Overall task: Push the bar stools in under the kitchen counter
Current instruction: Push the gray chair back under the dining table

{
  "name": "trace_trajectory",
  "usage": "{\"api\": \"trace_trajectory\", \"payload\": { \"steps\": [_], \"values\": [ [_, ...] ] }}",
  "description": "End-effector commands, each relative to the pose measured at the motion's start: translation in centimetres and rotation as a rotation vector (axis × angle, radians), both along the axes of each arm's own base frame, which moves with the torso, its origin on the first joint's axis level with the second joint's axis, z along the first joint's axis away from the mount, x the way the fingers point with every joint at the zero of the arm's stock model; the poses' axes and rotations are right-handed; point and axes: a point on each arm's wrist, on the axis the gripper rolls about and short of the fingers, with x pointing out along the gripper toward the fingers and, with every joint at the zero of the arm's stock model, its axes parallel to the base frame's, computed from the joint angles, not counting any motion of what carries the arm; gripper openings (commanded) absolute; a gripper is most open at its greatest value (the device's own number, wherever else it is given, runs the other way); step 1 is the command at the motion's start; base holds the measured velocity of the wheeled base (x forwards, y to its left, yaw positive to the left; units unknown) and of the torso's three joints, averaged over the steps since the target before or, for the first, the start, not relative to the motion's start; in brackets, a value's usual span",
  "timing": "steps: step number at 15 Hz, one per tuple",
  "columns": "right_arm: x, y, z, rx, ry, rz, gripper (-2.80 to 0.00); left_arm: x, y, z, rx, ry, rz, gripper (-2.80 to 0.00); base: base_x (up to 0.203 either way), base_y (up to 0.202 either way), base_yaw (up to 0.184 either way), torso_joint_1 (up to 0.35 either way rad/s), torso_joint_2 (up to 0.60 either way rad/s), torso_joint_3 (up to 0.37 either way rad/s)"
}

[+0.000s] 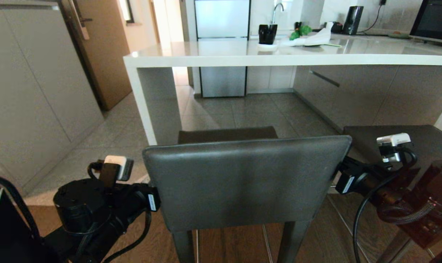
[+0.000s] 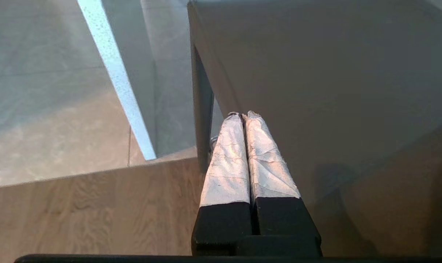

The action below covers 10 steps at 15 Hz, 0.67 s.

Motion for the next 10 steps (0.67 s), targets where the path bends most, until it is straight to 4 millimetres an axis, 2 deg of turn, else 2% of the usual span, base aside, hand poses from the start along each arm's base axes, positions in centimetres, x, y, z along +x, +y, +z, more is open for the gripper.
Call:
{"api": "trace_trajectory", "payload": {
  "steps": [1,3,7,10],
  "values": [
    [0.2,0.1,0.0,0.002,-0.007,0.0,-2.8,1.5,-0.3,-1.7,0.021,0.037,0.019,-2.8,0.0,0.0,0.0,0.0,0.0,0.0],
    [0.3,0.1,-0.2,0.0,0.002,0.0,-2.8,2.1,-0.5,-0.9,0.004,-0.003,0.023,-2.8,0.0,0.0,0.0,0.0,0.0,0.0],
    [0.5,0.3,-0.7,-0.008,0.02,0.007,-2.8,2.2,-0.5,-0.6,0.001,-0.014,0.022,-2.8,0.0,0.0,0.0,0.0,0.0,0.0],
    [0.7,-0.1,-0.7,-0.007,0.021,-0.012,-2.8,2.5,0.6,-0.5,0.002,-0.015,0.063,-2.8,0.0,0.0,0.0,0.0,0.0,0.0]
  ]
}}
